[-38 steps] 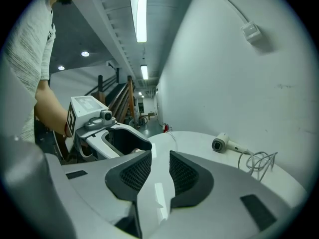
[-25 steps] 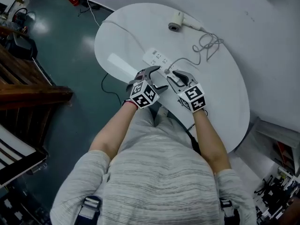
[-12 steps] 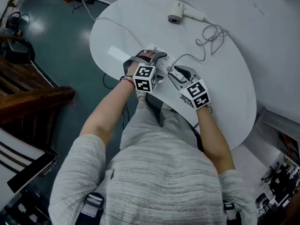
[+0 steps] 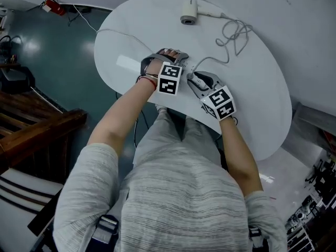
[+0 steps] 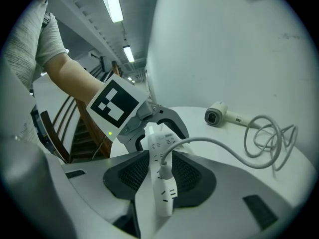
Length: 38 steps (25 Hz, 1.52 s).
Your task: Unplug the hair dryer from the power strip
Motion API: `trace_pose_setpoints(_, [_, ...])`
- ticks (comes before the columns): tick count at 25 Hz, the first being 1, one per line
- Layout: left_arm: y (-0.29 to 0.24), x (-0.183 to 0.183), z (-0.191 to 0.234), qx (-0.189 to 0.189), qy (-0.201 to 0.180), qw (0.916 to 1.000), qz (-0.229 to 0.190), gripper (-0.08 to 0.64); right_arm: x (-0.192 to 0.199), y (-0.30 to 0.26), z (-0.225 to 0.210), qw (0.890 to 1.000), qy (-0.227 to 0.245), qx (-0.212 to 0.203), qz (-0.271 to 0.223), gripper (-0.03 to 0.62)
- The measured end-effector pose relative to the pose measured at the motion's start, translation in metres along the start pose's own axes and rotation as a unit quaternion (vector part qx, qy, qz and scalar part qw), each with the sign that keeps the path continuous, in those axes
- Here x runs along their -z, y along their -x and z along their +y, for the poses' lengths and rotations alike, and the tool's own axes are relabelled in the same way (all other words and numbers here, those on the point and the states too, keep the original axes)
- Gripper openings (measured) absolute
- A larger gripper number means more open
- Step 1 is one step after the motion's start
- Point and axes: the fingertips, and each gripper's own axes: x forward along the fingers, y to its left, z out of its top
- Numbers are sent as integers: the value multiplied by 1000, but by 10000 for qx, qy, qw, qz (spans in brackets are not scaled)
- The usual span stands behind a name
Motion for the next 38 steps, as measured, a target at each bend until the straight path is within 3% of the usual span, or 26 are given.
trace_pose_setpoints(8, [-11, 3, 1, 524, -189, 9983, -160, 491, -6, -16, -10, 9990, -344, 210, -191, 133])
trace_pose_setpoints(15, [-15, 6, -3, 977, 68, 9945, -365, 489, -10, -18, -11, 9963, -710, 50, -483, 118])
trace_pose_setpoints(18, [-15, 6, -2, 1032, 71, 9939, -386, 489, -11, -19, -14, 9956, -784, 30, -520, 75])
trace_pose_setpoints(25, [-16, 5, -2, 1042, -2, 9935, -458, 485, -12, -20, -10, 9942, -902, -209, -547, 44])
trace_pose_setpoints(38, [-15, 4, -4, 1067, -38, 9932, -464, 476, -12, -21, -9, 9966, -742, -139, -343, 41])
